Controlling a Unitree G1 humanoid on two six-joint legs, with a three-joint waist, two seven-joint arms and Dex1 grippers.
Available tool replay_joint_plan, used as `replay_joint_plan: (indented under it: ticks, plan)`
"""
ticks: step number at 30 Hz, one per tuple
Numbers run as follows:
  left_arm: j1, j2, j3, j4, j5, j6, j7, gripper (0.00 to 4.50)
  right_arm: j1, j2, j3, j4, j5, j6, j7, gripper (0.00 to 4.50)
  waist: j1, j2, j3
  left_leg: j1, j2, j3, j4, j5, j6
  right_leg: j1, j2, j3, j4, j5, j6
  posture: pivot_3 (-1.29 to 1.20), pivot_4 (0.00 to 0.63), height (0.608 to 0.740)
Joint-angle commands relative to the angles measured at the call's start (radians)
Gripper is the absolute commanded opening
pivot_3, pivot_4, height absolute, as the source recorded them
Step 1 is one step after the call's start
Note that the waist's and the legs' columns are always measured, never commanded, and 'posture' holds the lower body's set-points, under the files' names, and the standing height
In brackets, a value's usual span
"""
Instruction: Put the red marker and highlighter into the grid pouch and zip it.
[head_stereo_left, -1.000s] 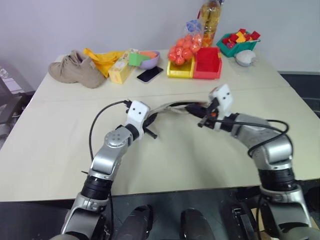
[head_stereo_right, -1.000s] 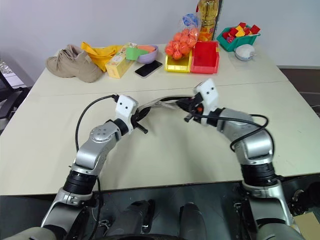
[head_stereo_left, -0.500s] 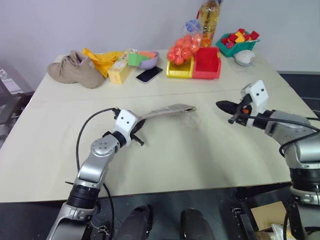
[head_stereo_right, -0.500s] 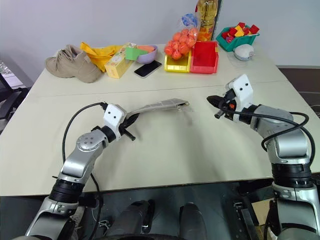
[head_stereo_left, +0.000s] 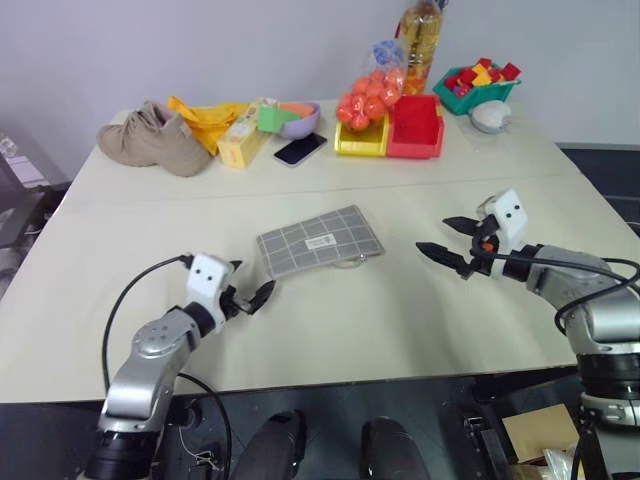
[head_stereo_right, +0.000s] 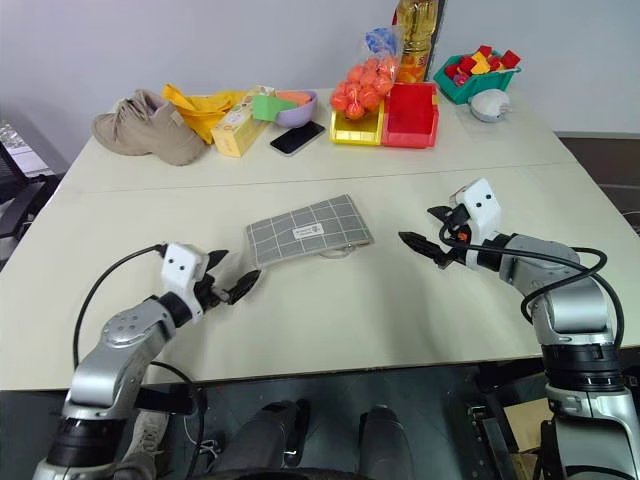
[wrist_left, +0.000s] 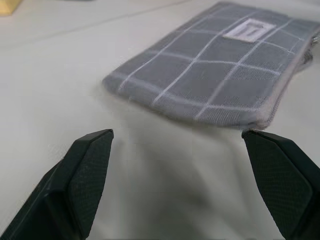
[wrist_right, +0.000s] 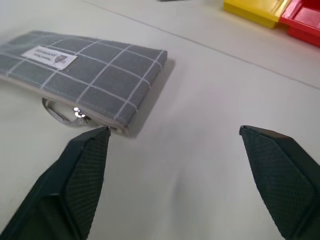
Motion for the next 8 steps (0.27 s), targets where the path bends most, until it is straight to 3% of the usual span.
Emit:
replay_joint_plan:
  ticks: [1,8]
  plan:
    - [0.025,0.016,0.05,-0.044,-0.013,0.0,0.017,4.5,0.002,0.002,-0.03,-0.002,0.015,-0.025,0.01,4.45,0.0,0.0,0.0,0.0,0.0,0.0,0.0,0.0,0.0,0.0,0.0,0.0,0.0,0.0,0.0,0.0,0.15,0.74]
    - [0.08,0.031,0.072,-0.04,0.014,-0.029,0.036,4.5,0.002,0.03,-0.025,0.061,0.006,-0.063,0.014,4.45,0.0,0.0,0.0,0.0,0.0,0.0,0.0,0.0,0.0,0.0,0.0,0.0,0.0,0.0,0.0,0.0,0.15,0.74]
